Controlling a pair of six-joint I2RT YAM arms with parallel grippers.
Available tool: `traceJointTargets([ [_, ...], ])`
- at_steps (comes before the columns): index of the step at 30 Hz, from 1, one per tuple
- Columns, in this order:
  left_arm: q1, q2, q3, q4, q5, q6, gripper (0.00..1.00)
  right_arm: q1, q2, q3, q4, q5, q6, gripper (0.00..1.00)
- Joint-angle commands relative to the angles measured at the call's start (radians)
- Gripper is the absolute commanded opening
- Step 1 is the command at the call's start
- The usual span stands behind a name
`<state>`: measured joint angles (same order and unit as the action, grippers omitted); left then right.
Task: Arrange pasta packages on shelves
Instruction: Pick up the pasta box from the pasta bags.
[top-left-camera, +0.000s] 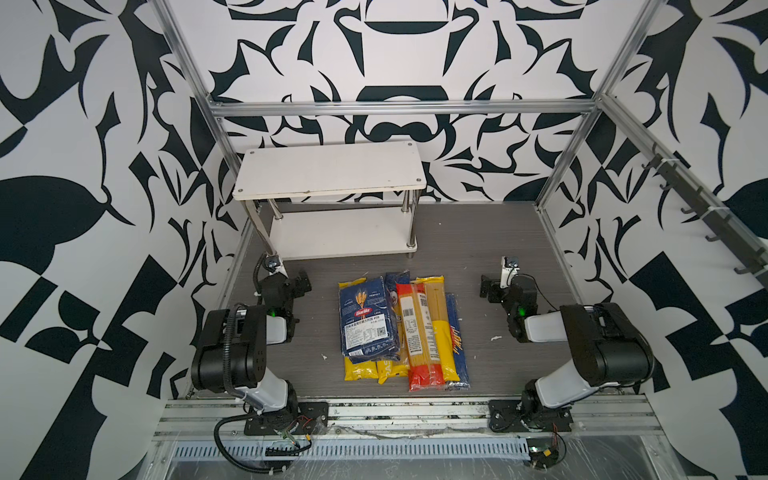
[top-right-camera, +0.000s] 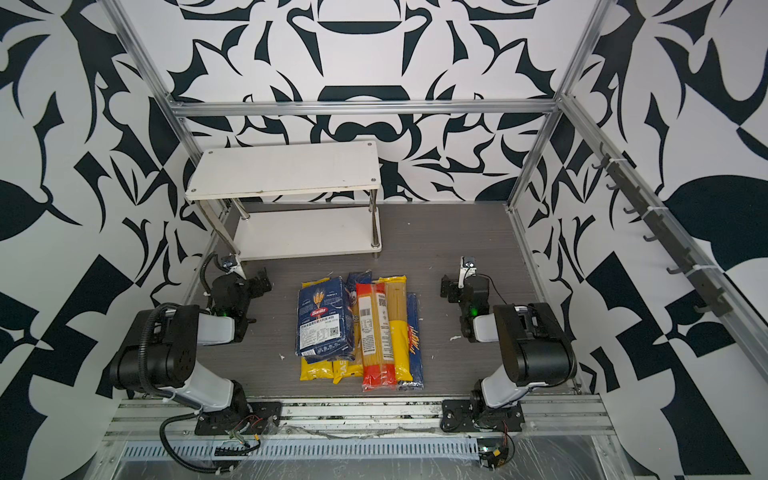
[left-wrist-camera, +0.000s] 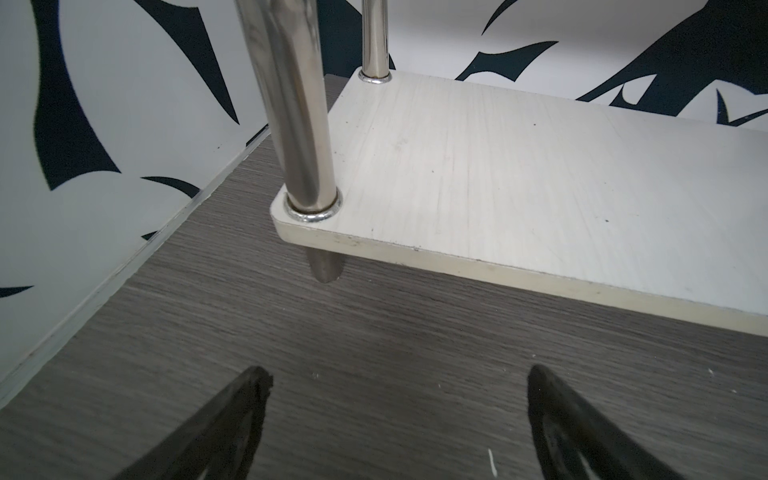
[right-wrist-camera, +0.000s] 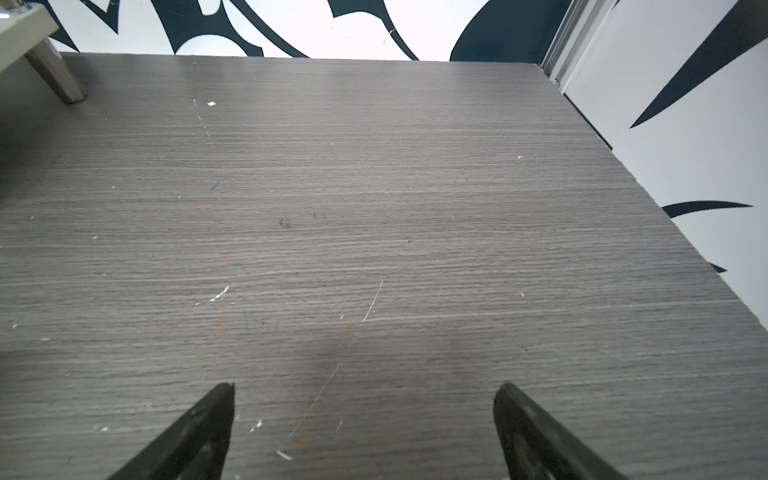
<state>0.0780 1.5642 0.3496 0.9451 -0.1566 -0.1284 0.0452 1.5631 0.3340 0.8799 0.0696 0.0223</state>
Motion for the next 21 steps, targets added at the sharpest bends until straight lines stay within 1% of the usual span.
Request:
traceJointTargets([
  [1,-0.007,-0.003,0.019,-0.005,-0.004,0.014,0.99,-0.003,-0.015,0.018,0.028,-0.008,-0.004,1.0],
  [5,-0.014,-0.003,0.019,-0.005,-0.014,0.023,0.99,-0.002,-0.009,0.027,0.016,-0.003,-0.001,1.0],
  [10,-0.036,-0.023,0.027,-0.029,-0.033,0.042,1.0,-0.004,-0.019,0.004,0.05,-0.005,0.002,1.0],
  [12,-0.044,-0.075,0.058,-0.126,-0.055,0.044,1.0,0.004,-0.037,0.0,0.049,0.001,-0.005,1.0],
  [14,-0.049,-0.132,0.088,-0.226,-0.087,0.037,0.99,0.031,-0.085,-0.001,0.008,0.045,-0.02,1.0],
  [16,-0.058,-0.189,0.093,-0.281,-0.098,0.031,1.0,0.07,-0.151,0.033,-0.11,0.17,-0.034,1.0],
  [17,-0.071,-0.219,0.095,-0.307,-0.122,0.038,1.0,0.092,-0.19,0.066,-0.22,0.221,-0.035,1.0],
  [18,-0.092,-0.25,0.11,-0.36,-0.178,0.045,0.99,0.106,-0.222,0.099,-0.306,0.253,-0.03,1.0],
  [21,-0.156,-0.357,0.204,-0.661,-0.289,0.024,1.0,0.148,-0.3,0.197,-0.574,0.361,0.027,1.0],
])
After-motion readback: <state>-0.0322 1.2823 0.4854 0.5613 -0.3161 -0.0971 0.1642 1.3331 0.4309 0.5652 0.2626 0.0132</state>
